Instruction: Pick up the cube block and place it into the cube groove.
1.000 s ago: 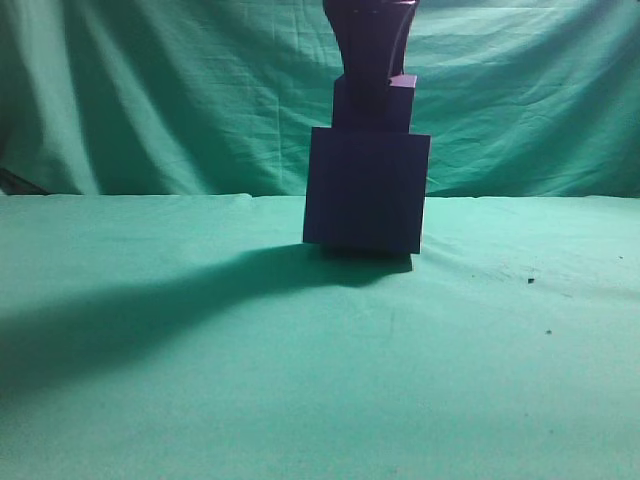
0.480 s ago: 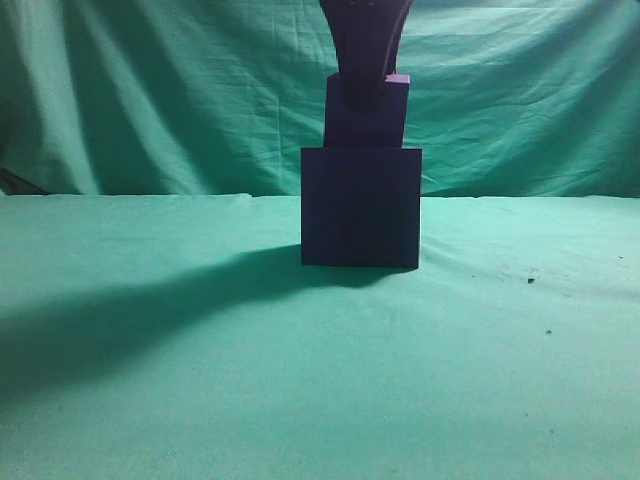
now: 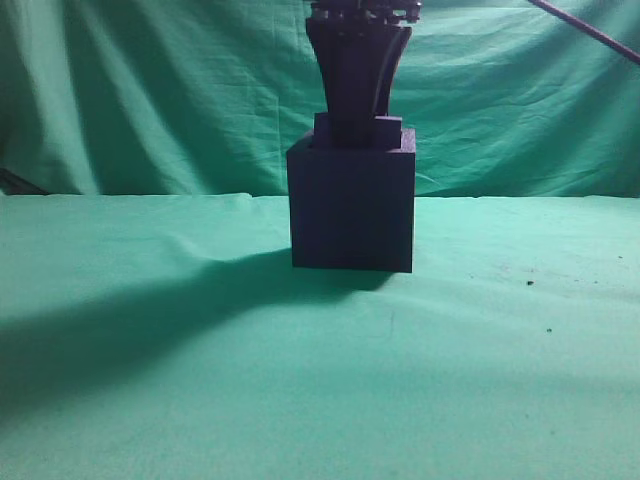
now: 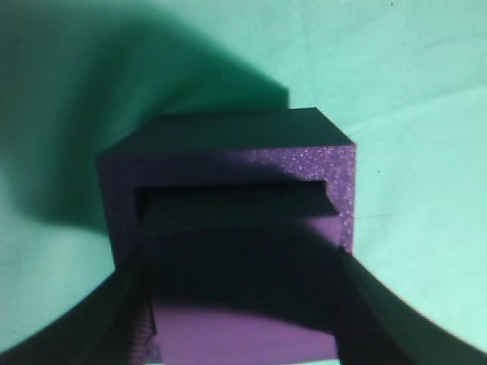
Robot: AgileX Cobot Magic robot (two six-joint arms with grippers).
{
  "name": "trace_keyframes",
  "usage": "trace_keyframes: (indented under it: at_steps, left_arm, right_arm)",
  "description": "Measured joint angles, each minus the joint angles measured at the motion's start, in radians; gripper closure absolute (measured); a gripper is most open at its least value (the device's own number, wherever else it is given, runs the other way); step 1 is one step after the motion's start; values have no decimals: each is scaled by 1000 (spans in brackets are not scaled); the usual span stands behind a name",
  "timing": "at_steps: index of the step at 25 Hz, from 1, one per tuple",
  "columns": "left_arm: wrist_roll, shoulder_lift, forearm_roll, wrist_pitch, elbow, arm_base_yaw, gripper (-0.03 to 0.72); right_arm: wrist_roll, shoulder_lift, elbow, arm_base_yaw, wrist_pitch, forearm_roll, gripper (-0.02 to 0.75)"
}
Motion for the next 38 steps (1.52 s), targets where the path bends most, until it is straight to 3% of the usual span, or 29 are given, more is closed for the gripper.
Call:
trace_keyframes:
  at_steps: [13,14,19,27,33,38]
  left_arm:
    - [0,0,0,0,0,0,688]
    - [0,0,0,0,0,0,688]
    - [0,0,0,0,0,0,688]
    - [0,0,0,0,0,0,688]
    - [0,0,0,0,0,0,688]
    - [0,0,0,0,0,0,688]
  right_arm:
    - [-2,6,0,-2,-4,-17,315]
    - [-2,6,0,-2,-2,-19,250]
    - [49,6,-7,-2,-10,-46,76]
    - [139,-42,-124,-2,4,-65,67]
    - [219,-192,-128,-2,22,-64,305]
    - [403,-322,-129,-2,28,-80,646]
